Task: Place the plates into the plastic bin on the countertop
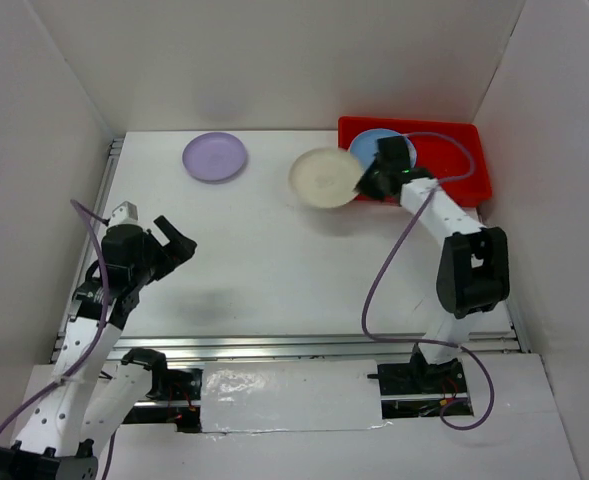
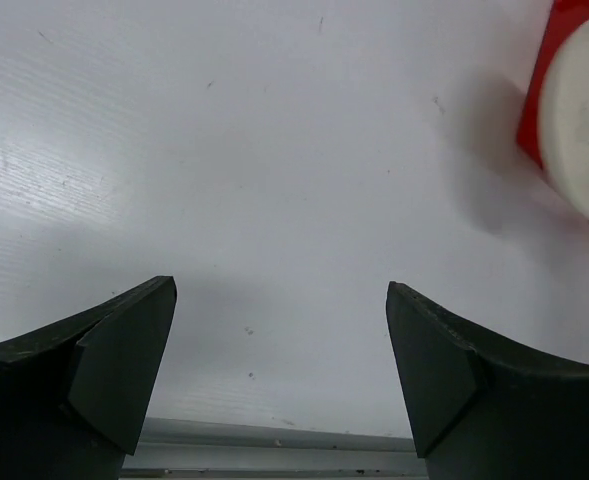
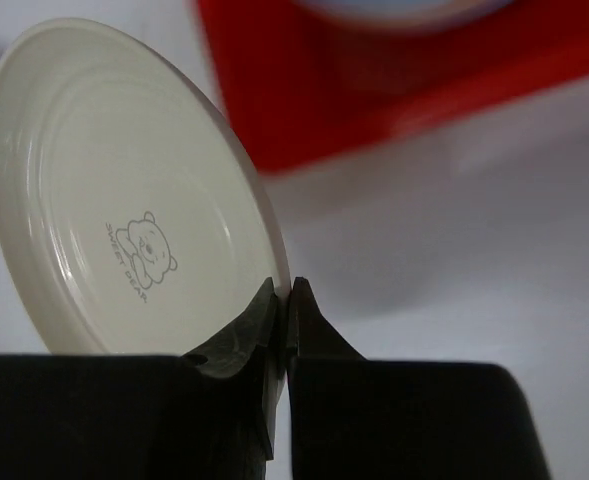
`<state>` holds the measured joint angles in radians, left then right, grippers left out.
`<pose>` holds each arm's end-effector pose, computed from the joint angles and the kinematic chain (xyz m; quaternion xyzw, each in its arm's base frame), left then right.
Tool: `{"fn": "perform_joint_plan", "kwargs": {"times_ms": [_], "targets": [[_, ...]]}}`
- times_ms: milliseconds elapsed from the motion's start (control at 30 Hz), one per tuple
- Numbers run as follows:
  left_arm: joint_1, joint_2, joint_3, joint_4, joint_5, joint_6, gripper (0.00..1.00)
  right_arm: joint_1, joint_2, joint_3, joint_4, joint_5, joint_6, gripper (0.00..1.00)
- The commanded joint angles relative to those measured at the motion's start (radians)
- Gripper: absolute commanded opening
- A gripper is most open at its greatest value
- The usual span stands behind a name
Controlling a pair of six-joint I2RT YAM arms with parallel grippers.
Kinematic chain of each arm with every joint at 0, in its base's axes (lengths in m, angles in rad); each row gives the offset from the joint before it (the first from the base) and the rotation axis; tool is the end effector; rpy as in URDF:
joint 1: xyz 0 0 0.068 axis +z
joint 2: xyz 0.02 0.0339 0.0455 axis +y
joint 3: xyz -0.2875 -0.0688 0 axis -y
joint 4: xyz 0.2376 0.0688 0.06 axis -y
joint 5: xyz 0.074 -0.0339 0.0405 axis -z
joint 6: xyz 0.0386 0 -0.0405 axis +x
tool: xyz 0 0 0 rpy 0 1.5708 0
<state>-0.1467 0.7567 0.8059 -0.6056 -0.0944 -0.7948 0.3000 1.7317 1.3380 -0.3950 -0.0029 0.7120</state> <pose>0.1398 -0.0170 0.3231 -0.2997 0.8204 -0.1833 0.4511 0.3705 0.1147 0.2817 0.1886 0.9051 0.1859 0.3327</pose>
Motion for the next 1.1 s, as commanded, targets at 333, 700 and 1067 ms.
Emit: {"fn": "perform_joint_plan", "kwargs": {"times_ms": [333, 700, 1067], "targets": [[-0.045, -0.016, -0.134, 0.053, 0.145, 0.002, 0.99, -0.401, 0.495, 0.837, -0.306, 0.007, 0.058, 0.00], [-0.047, 0.176, -0.087, 0.141, 0.101, -0.024, 0.99, -0.360, 0.243, 0.706, -0.242, 0.067, 0.020, 1.00], [0.085, 0.729, 0.128, 0.596, -0.037, -0.283, 0.99, -0.176, -0.415, -0.142, 0.105, -0.219, -0.074, 1.00]]}}
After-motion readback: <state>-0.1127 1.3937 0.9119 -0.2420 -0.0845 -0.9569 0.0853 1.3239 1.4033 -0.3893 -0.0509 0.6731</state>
